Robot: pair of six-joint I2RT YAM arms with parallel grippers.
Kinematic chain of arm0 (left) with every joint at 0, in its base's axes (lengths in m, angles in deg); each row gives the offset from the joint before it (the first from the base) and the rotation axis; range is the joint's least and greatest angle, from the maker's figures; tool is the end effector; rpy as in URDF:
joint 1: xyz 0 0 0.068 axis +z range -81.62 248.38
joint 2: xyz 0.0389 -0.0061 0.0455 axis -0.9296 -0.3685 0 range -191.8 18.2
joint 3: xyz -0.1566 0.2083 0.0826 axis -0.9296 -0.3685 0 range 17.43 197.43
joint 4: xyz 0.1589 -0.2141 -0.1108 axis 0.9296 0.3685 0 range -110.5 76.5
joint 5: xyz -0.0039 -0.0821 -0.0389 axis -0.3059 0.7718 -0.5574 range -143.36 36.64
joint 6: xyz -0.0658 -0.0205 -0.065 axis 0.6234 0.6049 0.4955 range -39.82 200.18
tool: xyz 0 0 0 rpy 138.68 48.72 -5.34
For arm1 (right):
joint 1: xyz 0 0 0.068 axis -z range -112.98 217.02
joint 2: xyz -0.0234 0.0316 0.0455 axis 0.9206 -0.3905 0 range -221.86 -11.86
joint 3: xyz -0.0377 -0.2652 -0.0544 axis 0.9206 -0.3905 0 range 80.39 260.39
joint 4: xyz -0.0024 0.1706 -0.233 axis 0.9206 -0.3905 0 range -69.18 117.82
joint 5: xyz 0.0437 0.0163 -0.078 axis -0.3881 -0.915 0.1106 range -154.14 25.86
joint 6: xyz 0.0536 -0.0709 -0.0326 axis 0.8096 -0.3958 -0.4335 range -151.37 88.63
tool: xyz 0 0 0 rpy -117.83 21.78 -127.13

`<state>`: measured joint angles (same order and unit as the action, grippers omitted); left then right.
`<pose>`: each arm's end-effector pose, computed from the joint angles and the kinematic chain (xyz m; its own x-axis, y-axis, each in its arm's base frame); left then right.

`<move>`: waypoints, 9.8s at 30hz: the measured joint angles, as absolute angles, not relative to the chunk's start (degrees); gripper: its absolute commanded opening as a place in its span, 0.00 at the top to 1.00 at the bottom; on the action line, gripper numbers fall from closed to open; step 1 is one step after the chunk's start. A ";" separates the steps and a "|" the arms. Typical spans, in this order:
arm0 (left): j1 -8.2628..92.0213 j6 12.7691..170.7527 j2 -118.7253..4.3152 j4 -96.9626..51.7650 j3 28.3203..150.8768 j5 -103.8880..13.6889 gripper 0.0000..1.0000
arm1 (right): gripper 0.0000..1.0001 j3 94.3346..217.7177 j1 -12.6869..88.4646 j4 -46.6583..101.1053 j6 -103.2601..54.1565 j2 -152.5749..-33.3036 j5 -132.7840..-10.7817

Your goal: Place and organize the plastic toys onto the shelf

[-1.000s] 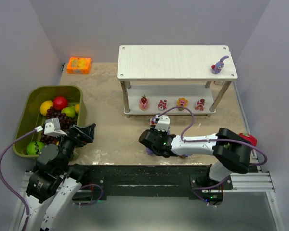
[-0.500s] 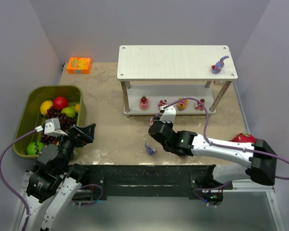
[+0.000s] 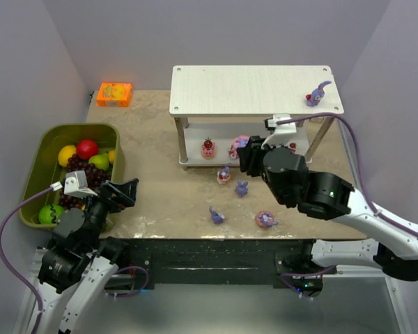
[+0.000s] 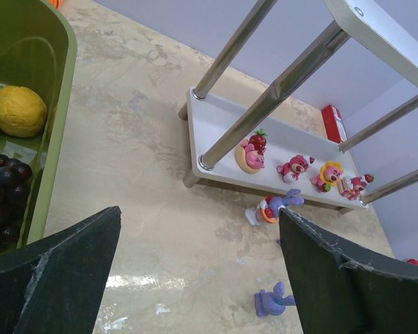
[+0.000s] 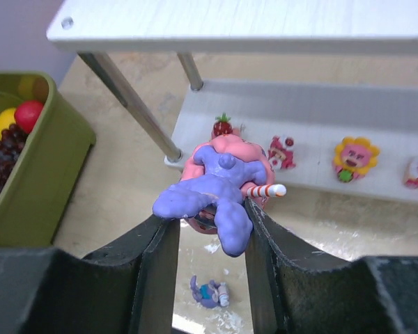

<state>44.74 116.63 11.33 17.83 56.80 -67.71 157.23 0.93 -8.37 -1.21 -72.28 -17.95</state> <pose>0.1114 -0.0256 0.3269 -0.1713 -0.5533 -0.8152 0.0756 0.8176 -0.5708 0.1621 0.2131 0.4335 -0.2981 0.1854 -0.9364 -0.2403 0.9348 0.2616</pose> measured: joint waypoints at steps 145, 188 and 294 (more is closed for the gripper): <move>44.74 116.76 7.44 18.01 56.80 -67.99 0.00 | 0.37 130.63 31.18 -3.51 -6.72 -60.79 -77.29; 44.74 117.24 6.15 18.22 56.80 -68.50 0.00 | 1.00 113.12 8.52 19.09 12.77 -86.23 -50.32; 44.74 117.68 6.23 18.27 56.80 -68.63 0.00 | 1.00 147.29 -2.57 2.59 -2.15 -78.80 -31.28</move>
<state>44.74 117.68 6.23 18.27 56.80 -68.63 147.29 -2.57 2.59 -2.15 -78.80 -31.28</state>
